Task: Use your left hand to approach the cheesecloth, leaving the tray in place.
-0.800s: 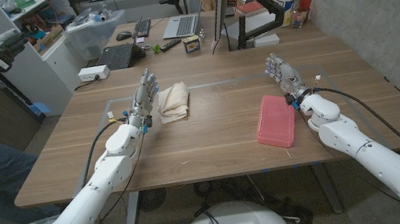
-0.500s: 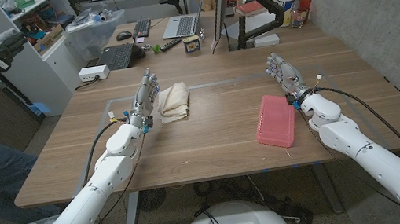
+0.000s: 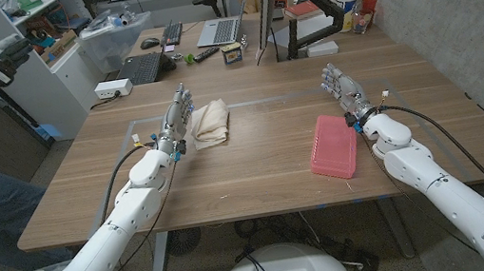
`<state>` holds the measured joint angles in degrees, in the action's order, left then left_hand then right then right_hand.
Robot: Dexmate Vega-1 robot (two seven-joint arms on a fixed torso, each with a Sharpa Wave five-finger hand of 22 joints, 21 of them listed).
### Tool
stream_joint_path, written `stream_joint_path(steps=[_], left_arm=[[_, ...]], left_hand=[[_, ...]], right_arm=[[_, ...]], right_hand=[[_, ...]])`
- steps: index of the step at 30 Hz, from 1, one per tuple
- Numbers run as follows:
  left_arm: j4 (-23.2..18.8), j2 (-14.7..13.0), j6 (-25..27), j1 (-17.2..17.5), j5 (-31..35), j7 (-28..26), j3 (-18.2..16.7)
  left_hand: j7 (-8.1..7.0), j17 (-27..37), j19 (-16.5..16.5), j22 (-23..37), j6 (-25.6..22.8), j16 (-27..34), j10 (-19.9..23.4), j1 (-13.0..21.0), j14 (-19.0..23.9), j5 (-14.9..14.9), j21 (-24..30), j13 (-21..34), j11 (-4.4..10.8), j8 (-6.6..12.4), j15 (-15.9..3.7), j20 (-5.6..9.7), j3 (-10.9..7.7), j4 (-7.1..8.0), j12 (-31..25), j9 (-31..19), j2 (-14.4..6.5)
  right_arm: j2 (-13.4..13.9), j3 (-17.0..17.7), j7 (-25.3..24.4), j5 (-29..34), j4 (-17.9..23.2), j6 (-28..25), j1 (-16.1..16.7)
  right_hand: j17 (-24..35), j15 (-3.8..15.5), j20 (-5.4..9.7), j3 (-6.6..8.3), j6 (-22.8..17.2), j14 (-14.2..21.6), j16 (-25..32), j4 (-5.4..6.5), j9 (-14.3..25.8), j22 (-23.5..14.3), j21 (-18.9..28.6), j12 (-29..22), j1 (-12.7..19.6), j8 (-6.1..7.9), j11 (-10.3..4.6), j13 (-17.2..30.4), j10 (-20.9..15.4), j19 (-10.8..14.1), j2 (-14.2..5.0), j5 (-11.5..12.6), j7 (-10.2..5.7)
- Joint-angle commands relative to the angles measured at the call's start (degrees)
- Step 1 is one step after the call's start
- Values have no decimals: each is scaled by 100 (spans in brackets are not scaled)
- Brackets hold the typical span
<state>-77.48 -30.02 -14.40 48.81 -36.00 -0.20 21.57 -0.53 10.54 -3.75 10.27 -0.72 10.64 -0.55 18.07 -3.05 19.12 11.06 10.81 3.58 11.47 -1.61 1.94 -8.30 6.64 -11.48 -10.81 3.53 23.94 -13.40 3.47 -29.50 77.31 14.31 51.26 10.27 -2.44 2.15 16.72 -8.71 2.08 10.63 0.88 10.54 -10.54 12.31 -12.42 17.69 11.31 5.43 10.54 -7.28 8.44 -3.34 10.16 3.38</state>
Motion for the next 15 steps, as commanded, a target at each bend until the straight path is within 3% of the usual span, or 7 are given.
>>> stream_joint_path(steps=[1, 15], left_arm=[[-43, -90, 4, 8, 22, -6, -62], [-116, -334, 149, 15, 121, -109, -143]], left_hand=[[-20, 8, -33, 14, -68, 35, 14, 56, -11, 47, 31, 23, 16, 36, 0, 38, -41, -3, -47, -16, -30], [-16, 8, -39, 16, -112, 42, 55, 96, 18, 49, 34, 24, 13, 49, 13, -21, -55, -16, -60, -18, -79]], right_arm=[[-172, 201, 94, 210, -29, -93, 22], [-266, 297, 138, 317, -21, -98, 27]], right_hand=[[28, -24, -4, 5, -33, 36, 50, -32, 27, -14, 10, -25, 54, 26, 14, 13, -66, 70, -28, 18, -9], [30, -18, -12, -9, -43, 51, 49, -47, 28, -16, 6, -21, 54, 22, 8, 13, -69, 76, -39, 13, -26]])
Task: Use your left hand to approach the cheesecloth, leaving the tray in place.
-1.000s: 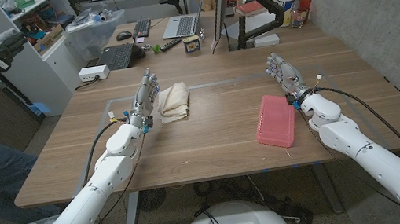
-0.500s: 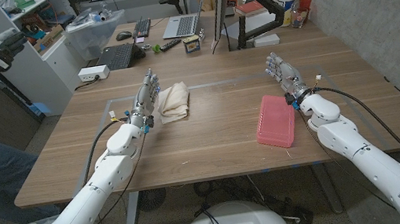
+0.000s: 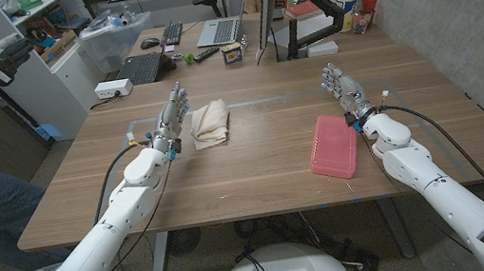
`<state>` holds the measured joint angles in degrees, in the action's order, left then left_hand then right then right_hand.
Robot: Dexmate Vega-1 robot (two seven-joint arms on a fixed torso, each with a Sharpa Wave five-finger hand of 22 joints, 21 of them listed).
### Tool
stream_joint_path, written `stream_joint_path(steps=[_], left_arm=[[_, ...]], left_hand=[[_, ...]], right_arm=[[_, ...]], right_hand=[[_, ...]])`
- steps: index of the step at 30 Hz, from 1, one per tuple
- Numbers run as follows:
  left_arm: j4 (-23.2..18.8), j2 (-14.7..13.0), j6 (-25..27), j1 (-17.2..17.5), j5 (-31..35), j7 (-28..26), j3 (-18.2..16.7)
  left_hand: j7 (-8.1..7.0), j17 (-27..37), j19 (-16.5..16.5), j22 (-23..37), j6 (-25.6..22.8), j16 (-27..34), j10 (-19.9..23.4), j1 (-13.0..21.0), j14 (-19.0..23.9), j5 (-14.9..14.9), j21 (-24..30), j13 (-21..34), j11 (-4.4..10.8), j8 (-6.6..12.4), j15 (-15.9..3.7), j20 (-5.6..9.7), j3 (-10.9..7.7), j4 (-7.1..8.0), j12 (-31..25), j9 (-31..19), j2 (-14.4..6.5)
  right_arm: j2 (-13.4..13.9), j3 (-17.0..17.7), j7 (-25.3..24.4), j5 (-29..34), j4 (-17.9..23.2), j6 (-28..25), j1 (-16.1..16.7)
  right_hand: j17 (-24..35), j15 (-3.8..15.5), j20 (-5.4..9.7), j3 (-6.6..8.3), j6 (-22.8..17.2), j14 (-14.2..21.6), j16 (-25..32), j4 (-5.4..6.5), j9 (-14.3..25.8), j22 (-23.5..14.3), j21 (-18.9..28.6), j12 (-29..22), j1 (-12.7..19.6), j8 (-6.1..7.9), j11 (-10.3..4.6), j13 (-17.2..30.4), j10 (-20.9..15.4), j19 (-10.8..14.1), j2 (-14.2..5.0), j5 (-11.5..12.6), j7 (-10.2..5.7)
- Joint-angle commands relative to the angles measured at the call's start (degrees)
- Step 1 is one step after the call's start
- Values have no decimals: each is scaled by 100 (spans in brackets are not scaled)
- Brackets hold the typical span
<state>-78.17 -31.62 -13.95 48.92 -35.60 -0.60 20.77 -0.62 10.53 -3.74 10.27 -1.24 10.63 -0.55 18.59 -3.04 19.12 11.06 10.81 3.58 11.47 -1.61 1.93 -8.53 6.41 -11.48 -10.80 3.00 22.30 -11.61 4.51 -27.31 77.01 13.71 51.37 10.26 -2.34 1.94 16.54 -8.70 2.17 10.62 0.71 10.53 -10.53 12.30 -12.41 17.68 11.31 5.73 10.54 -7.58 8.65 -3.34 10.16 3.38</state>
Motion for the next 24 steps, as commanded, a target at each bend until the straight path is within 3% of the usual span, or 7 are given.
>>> stream_joint_path(steps=[1, 24], left_arm=[[-39, -177, 97, 3, 77, -65, -71], [156, -357, 232, -265, 395, -13, 74]], left_hand=[[-14, 8, -40, 16, -60, 42, 56, 48, 17, 49, 35, 25, 18, 50, 18, -27, -33, 6, -60, -18, -31], [-45, 4, -119, 18, -93, 46, 84, 212, 65, 46, 14, 26, 17, 56, 36, -108, -96, -66, -63, -21, -142]], right_arm=[[-104, 119, 33, 107, 19, -49, 20], [-170, 162, 22, 196, 48, 5, 40]], right_hand=[[31, -28, 6, 7, -46, 42, 49, -31, 28, -16, 6, -23, 53, 22, -16, 14, -44, 55, -40, 13, -25], [32, -33, -5, -20, -60, 61, 46, -55, 29, -19, -2, -20, 50, 16, -10, 14, -56, 57, -45, 8, -44]])
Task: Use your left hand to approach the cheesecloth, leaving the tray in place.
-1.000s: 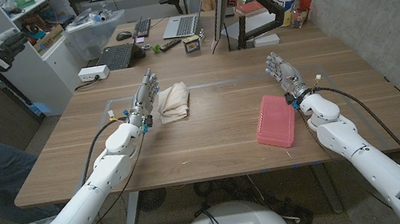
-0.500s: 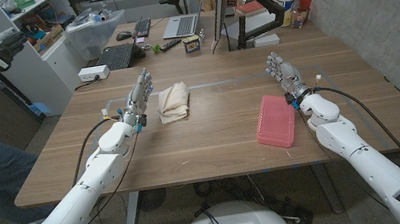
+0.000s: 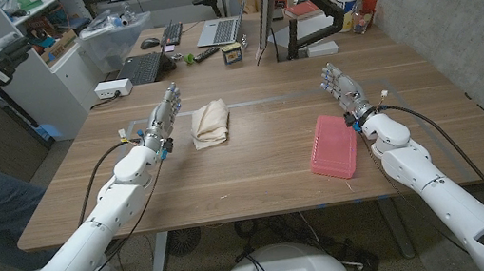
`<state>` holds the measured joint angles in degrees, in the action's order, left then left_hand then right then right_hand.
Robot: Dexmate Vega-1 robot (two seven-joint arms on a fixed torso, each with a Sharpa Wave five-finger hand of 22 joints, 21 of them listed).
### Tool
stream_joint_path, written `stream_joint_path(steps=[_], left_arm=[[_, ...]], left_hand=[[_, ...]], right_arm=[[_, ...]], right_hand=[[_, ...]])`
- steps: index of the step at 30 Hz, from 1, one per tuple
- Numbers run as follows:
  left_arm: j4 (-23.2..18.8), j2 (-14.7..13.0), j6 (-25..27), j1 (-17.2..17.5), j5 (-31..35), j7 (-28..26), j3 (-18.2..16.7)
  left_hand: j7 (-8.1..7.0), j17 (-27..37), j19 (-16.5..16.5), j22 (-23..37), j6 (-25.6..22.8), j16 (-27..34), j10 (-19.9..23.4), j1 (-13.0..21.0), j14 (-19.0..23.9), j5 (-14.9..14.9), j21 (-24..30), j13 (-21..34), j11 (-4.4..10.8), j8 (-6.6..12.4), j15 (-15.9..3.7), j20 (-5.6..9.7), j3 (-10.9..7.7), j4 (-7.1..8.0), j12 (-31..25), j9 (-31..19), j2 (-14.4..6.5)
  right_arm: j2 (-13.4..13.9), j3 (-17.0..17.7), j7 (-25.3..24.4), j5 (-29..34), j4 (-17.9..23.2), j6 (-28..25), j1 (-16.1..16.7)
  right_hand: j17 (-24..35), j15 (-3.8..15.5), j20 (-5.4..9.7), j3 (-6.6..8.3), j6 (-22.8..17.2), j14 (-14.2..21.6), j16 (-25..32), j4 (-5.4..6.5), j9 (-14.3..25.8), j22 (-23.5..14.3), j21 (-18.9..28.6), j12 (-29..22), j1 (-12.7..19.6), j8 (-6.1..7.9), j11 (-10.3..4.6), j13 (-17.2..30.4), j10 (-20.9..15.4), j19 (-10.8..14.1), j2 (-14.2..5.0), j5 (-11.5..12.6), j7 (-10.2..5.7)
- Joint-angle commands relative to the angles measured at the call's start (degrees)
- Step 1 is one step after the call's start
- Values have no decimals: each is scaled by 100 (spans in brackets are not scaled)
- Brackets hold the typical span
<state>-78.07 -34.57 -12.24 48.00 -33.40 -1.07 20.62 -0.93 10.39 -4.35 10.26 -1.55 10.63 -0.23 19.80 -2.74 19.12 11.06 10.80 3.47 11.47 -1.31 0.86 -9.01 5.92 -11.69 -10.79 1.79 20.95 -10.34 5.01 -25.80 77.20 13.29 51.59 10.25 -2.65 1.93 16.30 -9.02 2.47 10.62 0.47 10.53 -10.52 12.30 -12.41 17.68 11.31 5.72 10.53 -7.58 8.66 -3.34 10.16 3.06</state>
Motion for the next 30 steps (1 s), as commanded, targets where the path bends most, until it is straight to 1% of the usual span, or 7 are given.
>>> stream_joint_path(steps=[1, 7, 12, 24, 28, 30], left_arm=[[168, -66, 61, -195, 196, 40, 100], [294, -73, -18, -340, 392, 21, 180], [314, -110, -103, -420, 553, 4, 230], [223, -238, -231, -457, 853, -122, 282], [175, -284, -205, -475, 951, -151, 318], [147, -330, -156, -496, 996, -126, 344]], left_hand=[[-14, 18, -59, 19, -61, 47, 55, 97, 36, 45, 15, 26, 29, 55, 6, -4, -49, -20, -42, -22, -24], [-64, 17, -72, 20, -75, 44, 64, 171, 43, 39, 16, 27, 36, 59, 8, -42, -78, -56, -43, -23, -62], [-106, 16, -75, 21, -85, 44, 89, 240, 53, 30, 20, 29, 62, 62, 18, -91, -102, -91, -50, -25, -90], [-147, 16, -90, 22, -122, 50, 117, 385, 89, 12, 24, 33, 98, 75, 7, -166, -142, -171, -57, -29, -119], [-150, 16, -93, 23, -126, 50, 128, 424, 94, 6, 26, 35, 76, 76, -1, -188, -151, -194, -60, -30, -122], [-156, 16, -105, 24, -124, 49, 129, 450, 96, 2, 23, 36, 93, 75, -1, -217, -156, -209, -59, -30, -123]], right_arm=[[-38, 39, -31, 44, 30, 62, 22], [-19, 62, -84, 62, 108, 83, 63], [-22, 72, -138, 75, 145, 113, 86], [-42, 89, -219, 59, 156, 178, 97], [-50, 94, -221, 46, 124, 204, 90], [-68, 102, -212, 20, 97, 230, 86]], right_hand=[[32, -2, -6, 3, -28, 31, 46, -31, 29, -19, -2, -20, 50, 16, -8, 15, -56, 57, -45, 9, -11], [33, -1, -11, -5, -31, 37, 45, -38, 30, -20, -5, -23, 48, 15, -7, 15, -68, 56, -45, 8, -14], [35, 0, -15, -17, -34, 101, 66, -43, 30, -20, -3, -36, 40, 12, -17, 15, -108, 67, -46, 6, -23], [35, 3, -16, -31, -42, 104, 59, -55, 30, -20, -6, -38, 38, 11, -18, 15, -125, 73, -47, 5, -23], [35, -1, -20, -35, -42, 104, 57, -57, 30, -21, -7, -36, 37, 10, -18, 16, -126, 72, -48, 4, -27], [36, 0, -23, -37, -45, 104, 57, -58, 30, -21, -9, -36, 35, 10, -20, 16, -125, 69, -48, 4, -24]])
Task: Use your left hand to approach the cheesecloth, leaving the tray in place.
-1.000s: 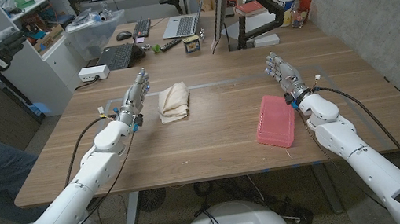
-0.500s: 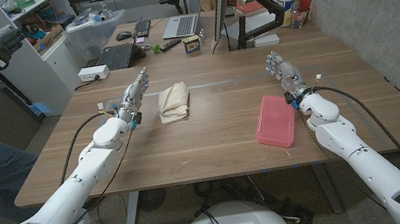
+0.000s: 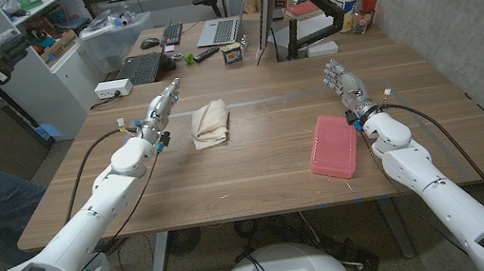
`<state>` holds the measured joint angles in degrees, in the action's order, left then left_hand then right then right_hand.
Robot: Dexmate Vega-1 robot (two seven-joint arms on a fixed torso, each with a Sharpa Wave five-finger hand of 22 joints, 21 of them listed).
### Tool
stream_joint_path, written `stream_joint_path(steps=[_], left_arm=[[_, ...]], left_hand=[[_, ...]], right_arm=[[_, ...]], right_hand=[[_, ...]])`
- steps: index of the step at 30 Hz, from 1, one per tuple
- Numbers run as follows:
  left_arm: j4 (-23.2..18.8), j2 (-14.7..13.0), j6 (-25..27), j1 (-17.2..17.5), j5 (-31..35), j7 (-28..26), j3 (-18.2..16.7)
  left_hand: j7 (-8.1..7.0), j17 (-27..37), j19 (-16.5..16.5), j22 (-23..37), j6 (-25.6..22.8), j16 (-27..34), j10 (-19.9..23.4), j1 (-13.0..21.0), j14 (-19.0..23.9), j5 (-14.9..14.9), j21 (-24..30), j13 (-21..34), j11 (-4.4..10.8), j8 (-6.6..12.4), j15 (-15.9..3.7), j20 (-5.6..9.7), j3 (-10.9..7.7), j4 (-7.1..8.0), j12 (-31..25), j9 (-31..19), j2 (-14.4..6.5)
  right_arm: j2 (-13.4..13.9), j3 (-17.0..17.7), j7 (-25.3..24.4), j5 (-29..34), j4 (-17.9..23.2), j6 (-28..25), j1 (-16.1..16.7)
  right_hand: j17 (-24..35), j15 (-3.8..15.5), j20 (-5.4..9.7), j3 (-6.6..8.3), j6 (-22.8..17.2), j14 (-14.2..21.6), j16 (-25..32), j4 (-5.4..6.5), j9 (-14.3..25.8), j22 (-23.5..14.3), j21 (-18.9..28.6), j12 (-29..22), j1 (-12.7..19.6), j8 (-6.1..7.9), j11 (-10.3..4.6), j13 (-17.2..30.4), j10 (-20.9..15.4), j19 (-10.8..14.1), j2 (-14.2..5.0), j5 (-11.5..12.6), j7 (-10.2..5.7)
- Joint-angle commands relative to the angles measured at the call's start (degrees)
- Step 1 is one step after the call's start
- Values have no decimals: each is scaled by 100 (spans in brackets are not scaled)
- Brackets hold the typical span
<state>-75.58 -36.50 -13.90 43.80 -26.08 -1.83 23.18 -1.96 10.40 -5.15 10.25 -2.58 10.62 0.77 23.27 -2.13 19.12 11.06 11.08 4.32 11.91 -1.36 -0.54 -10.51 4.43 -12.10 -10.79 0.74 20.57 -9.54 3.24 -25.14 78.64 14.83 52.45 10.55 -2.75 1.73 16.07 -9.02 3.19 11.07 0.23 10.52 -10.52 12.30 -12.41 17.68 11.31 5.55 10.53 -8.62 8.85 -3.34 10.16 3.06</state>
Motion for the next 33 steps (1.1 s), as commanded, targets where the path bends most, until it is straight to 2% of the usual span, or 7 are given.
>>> stream_joint_path(steps=[1, 10, 16, 25, 30, 33], left_arm=[[-116, -156, 27, -85, 289, -50, 98], [-249, -343, 194, -211, 550, -43, 187], [-381, -435, 291, -248, 680, -81, 216], [-488, -506, 309, -259, 852, -169, 247], [-539, -566, 336, -273, 954, -195, 267], [-549, -589, 351, -288, 1001, -199, 280]], left_hand=[[-55, 15, -25, 24, -22, 50, 29, 113, 38, 1, 24, 8, 11, 31, 4, -80, -9, -65, -18, -31, -19], [-72, 17, -36, 29, -20, 48, 22, 204, 47, -15, 29, 12, 25, 29, 13, -210, -27, -118, -12, -34, -23], [-163, 22, -17, 36, -45, 57, 27, 288, 81, -36, 48, 17, 150, 36, 16, -358, -39, -166, -10, -37, -25], [-190, 27, -26, 43, -70, 67, 26, 343, 116, -50, 53, 20, 162, 44, 51, -426, -48, -195, -7, -39, -30], [-367, 37, -3, 53, -297, 84, 103, 425, 179, -76, 75, 25, 196, 122, 57, -470, -62, -236, -32, -41, -47], [-383, 39, -3, 55, -368, 89, 128, 446, 198, -83, 78, 26, 206, 144, 50, -478, -65, -246, -40, -42, -51]], right_arm=[[-33, 22, -46, -41, -51, 82, -1], [-26, 26, -60, -41, -72, 114, 4], [-32, 36, -54, -54, -86, 165, 0], [-32, 26, -39, -66, -103, 202, -26], [-51, 11, -29, -71, -147, 218, -62], [-71, -4, -19, -68, -202, 233, -99]], right_hand=[[7, 14, -5, -15, -43, 33, 11, -35, 31, -21, -9, -36, 35, 9, -2, 16, -22, 49, -48, 4, -28], [7, 17, -9, -23, -50, 38, 9, -43, 31, -22, -13, -36, 34, 9, -4, 16, -31, 45, -53, 4, -36], [4, 79, -20, -39, -86, 156, 41, -60, 31, -22, -17, -63, 33, 17, -45, 15, -118, 45, -49, 3, -13], [4, 76, -21, -48, -101, 163, 32, -69, 30, -23, -20, -64, 32, 18, -49, 15, -138, 44, -55, 3, -14], [4, 64, -27, -54, -106, 163, 27, -72, 30, -24, -22, -61, 28, 18, -41, 15, -140, 40, -56, 2, -19], [3, 72, -48, -56, -114, 170, 26, -77, 30, -24, -27, -61, 30, 19, -52, 14, -147, 30, -57, 2, -26]])
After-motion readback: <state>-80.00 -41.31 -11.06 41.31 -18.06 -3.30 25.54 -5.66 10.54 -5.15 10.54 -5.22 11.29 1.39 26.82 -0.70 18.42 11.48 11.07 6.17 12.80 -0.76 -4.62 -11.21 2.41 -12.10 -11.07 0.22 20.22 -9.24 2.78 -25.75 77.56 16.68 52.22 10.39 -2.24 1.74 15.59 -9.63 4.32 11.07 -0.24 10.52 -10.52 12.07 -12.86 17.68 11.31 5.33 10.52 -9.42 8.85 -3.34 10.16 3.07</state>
